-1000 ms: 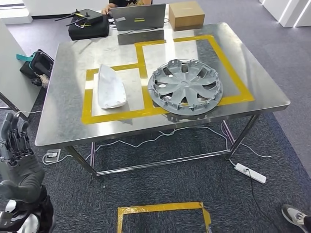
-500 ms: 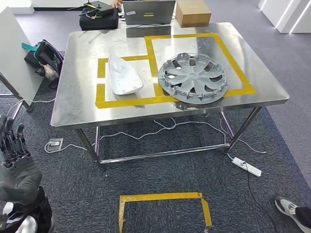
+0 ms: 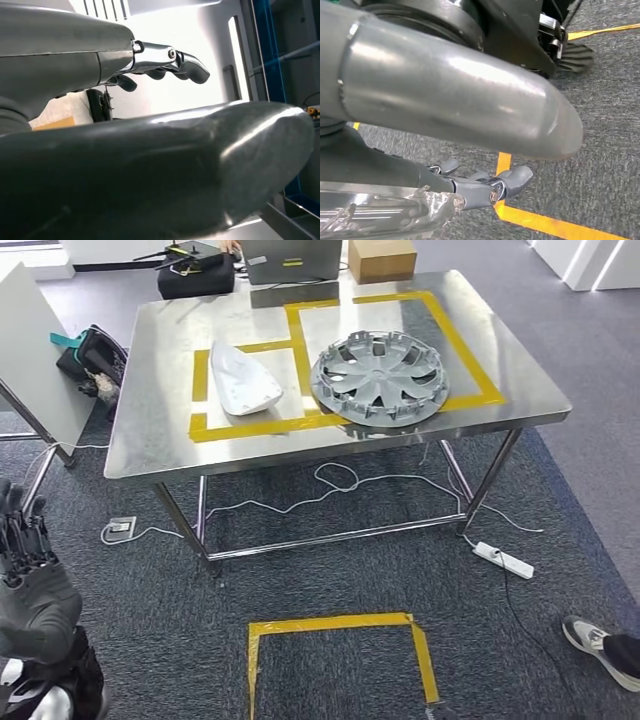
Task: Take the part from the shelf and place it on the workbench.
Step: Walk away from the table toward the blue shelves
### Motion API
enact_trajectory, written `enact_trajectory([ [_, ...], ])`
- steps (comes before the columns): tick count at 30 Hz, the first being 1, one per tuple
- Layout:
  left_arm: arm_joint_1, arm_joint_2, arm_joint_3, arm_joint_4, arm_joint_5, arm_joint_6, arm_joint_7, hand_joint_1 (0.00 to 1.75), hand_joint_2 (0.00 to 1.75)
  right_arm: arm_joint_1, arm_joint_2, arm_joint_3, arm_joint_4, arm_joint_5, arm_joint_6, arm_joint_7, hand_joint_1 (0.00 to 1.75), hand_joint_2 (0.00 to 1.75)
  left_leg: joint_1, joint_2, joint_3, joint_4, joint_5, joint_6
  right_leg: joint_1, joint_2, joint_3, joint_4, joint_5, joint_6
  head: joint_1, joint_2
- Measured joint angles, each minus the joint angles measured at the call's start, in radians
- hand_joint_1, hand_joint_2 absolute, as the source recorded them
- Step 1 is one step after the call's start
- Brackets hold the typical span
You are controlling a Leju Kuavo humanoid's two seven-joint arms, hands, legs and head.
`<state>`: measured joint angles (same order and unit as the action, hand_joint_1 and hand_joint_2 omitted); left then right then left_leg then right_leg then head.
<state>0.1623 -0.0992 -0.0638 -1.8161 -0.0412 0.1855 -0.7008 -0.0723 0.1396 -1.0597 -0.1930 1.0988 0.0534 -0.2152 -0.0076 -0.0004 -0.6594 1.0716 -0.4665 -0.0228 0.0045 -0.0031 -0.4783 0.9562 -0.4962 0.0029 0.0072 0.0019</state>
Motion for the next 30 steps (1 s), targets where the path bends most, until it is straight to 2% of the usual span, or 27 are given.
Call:
enact_trajectory([
  [1,0.000,0.000,0.000,0.000,0.000,0.001,0.000,0.00,0.00,0.000,0.000,0.000,0.000,0.000,0.001,0.000,0.00,0.00,0.002,0.000,-0.020,0.067,-0.047,-0.006,0.000,0.002,-0.011,0.001,0.009,-0.002,-0.001,0.000],
  [2,0.001,0.000,0.001,0.000,0.000,0.002,0.000,0.00,0.00,0.000,0.000,0.000,0.000,-0.001,0.003,0.000,0.00,0.00,0.004,0.000,-0.037,0.131,-0.077,-0.010,0.000,0.004,-0.020,0.001,0.018,-0.002,-0.001,0.000],
  [3,0.002,0.000,0.001,0.000,0.000,0.004,0.000,0.00,0.00,0.001,0.000,0.000,0.000,-0.001,0.005,0.000,0.00,0.00,0.005,0.000,-0.044,0.175,-0.083,-0.012,0.000,0.008,-0.029,0.003,0.026,-0.001,-0.001,0.000],
  [4,0.002,0.000,0.001,0.000,0.000,0.005,0.000,0.00,0.00,0.001,0.000,0.000,0.000,-0.002,0.007,0.000,0.00,0.00,0.006,0.000,-0.037,0.188,-0.068,-0.012,0.000,0.012,-0.037,0.005,0.034,0.000,-0.001,0.000],
  [5,0.003,0.000,0.001,0.000,0.000,0.005,0.000,0.00,0.00,0.001,0.000,0.000,0.000,-0.003,0.008,0.000,0.00,0.00,0.007,-0.002,-0.010,0.161,-0.041,-0.011,0.000,0.018,-0.045,0.007,0.042,0.002,-0.001,0.000],
  [7,0.003,0.000,0.001,-0.003,-0.001,0.006,0.000,0.00,0.00,0.001,0.001,0.000,0.000,-0.004,0.010,0.000,0.00,0.00,0.010,-0.023,0.083,0.031,0.004,-0.006,0.001,0.034,-0.060,0.012,0.052,0.008,-0.001,0.000],
  [8,0.004,-0.001,0.001,-0.005,-0.001,0.007,0.000,0.00,0.00,-0.001,0.002,0.000,0.000,-0.004,0.011,0.000,0.00,0.00,0.011,-0.038,0.125,-0.034,0.010,-0.002,0.002,0.042,-0.067,0.016,0.056,0.012,-0.001,0.000],
  [9,0.005,-0.002,0.002,-0.007,-0.002,0.008,0.000,0.00,0.00,-0.002,0.002,0.000,0.000,-0.004,0.012,0.000,0.00,0.00,0.013,-0.050,0.152,-0.079,0.005,0.002,0.003,0.051,-0.075,0.020,0.060,0.017,-0.001,0.000],
  [10,0.006,-0.003,0.002,-0.008,-0.002,0.009,0.000,0.00,0.00,-0.003,0.002,0.000,0.000,-0.004,0.013,0.000,0.00,0.00,0.014,-0.056,0.163,-0.101,-0.004,0.008,0.003,0.060,-0.083,0.024,0.065,0.023,-0.001,0.000],
  [12,0.008,-0.005,0.002,-0.009,-0.002,0.009,0.000,0.00,0.00,-0.002,0.002,0.000,0.000,-0.004,0.013,-0.001,0.00,0.00,0.016,-0.041,0.159,-0.110,-0.008,0.020,0.003,0.073,-0.098,0.032,0.070,0.034,-0.002,0.000],
  [13,0.009,-0.006,0.003,-0.010,-0.002,0.009,0.000,0.00,0.00,0.001,0.002,0.000,0.000,-0.004,0.013,-0.002,0.00,0.00,0.017,-0.032,0.156,-0.110,-0.005,0.026,0.002,0.067,-0.108,0.045,0.061,0.039,0.001,0.000],
  [14,0.010,-0.007,0.003,-0.010,-0.003,0.008,0.000,0.00,0.00,0.003,0.002,0.000,0.000,-0.005,0.013,-0.004,0.00,0.00,0.018,-0.022,0.154,-0.111,-0.002,0.032,0.002,0.055,-0.126,0.078,0.039,0.044,0.005,0.000],
  [16,0.012,-0.008,0.004,-0.011,-0.005,0.009,0.000,0.00,0.00,0.003,0.003,0.000,0.000,-0.006,0.014,-0.007,0.00,0.00,0.017,-0.002,0.148,-0.112,0.003,0.041,0.000,0.025,-0.183,0.202,-0.029,0.054,0.012,0.000],
  [17,0.013,-0.008,0.004,-0.012,-0.006,0.011,0.000,0.00,0.00,0.002,0.003,0.000,0.000,-0.006,0.015,-0.006,0.00,0.00,0.016,0.009,0.145,-0.111,0.004,0.044,-0.002,0.017,-0.213,0.271,-0.059,0.058,0.013,0.000],
  [18,0.013,-0.008,0.005,-0.014,-0.008,0.015,0.000,0.00,0.00,0.003,0.004,0.000,0.000,-0.007,0.016,-0.002,0.00,0.00,0.015,0.020,0.143,-0.110,0.005,0.045,-0.004,0.013,-0.229,0.317,-0.072,0.061,0.012,0.000],
  [19,0.013,-0.008,0.005,-0.016,-0.010,0.020,0.000,0.00,0.00,0.003,0.005,0.000,0.000,-0.007,0.017,0.003,0.00,0.00,0.014,0.030,0.141,-0.110,0.006,0.045,-0.005,0.010,-0.228,0.327,-0.068,0.062,0.013,0.000],
  [20,0.013,-0.008,0.005,-0.020,-0.012,0.025,0.000,0.00,0.00,0.004,0.005,0.000,0.000,-0.006,0.018,0.009,0.00,0.00,0.014,0.040,0.141,-0.109,0.006,0.045,-0.006,0.006,-0.205,0.294,-0.046,0.063,0.013,0.000],
  [21,0.014,-0.008,0.005,-0.025,-0.015,0.030,0.000,0.00,0.00,0.004,0.005,0.000,0.000,-0.006,0.018,0.015,0.00,0.00,0.014,0.049,0.142,-0.108,0.006,0.043,-0.007,-0.004,-0.166,0.229,-0.014,0.063,0.013,0.000],
  [22,0.014,-0.008,0.005,-0.031,-0.016,0.033,0.000,0.00,0.00,0.003,0.006,0.000,0.000,-0.005,0.018,0.019,0.00,0.00,0.013,0.057,0.144,-0.107,0.005,0.041,-0.006,-0.024,-0.123,0.155,0.011,0.063,0.013,0.000],
  [23,0.014,-0.008,0.006,-0.037,-0.017,0.036,0.000,0.00,0.00,0.000,0.008,0.000,0.000,-0.005,0.019,0.021,0.00,0.00,0.010,0.066,0.144,-0.104,0.004,0.036,-0.005,-0.041,-0.089,0.094,0.029,0.059,0.013,0.000],
  [24,0.015,-0.008,0.007,-0.043,-0.017,0.037,0.000,0.00,0.00,-0.002,0.010,0.000,0.000,-0.004,0.019,0.022,0.00,0.00,0.007,0.074,0.143,-0.102,0.004,0.031,-0.003,-0.052,-0.069,0.055,0.037,0.053,0.013,0.000],
  [25,0.016,-0.008,0.008,-0.049,-0.017,0.037,0.000,0.00,0.00,-0.004,0.012,0.000,0.000,-0.003,0.020,0.019,0.00,0.00,0.003,0.082,0.142,-0.100,0.004,0.027,-0.001,-0.056,-0.064,0.042,0.036,0.047,0.013,0.000],
  [27,0.016,-0.008,0.011,-0.058,-0.016,0.035,0.000,0.00,0.00,-0.004,0.015,0.000,0.000,-0.002,0.020,0.008,0.00,0.00,0.003,0.094,0.140,-0.097,0.002,0.017,-0.001,-0.035,-0.071,0.042,0.041,0.032,0.013,0.000],
  [29,0.017,-0.007,0.016,-0.066,-0.013,0.030,0.000,0.00,0.00,-0.004,0.018,0.000,0.000,-0.001,0.021,-0.006,0.00,0.00,0.007,0.067,0.124,-0.064,-0.026,0.006,-0.005,-0.016,-0.076,0.041,0.047,0.019,0.011,0.000],
  [30,0.017,-0.007,0.020,-0.069,-0.010,0.026,0.000,0.00,0.00,-0.007,0.019,0.000,0.000,-0.001,0.021,-0.015,0.00,0.00,0.008,0.044,0.103,-0.017,-0.056,0.000,-0.007,-0.006,-0.080,0.040,0.051,0.013,0.011,0.000],
])
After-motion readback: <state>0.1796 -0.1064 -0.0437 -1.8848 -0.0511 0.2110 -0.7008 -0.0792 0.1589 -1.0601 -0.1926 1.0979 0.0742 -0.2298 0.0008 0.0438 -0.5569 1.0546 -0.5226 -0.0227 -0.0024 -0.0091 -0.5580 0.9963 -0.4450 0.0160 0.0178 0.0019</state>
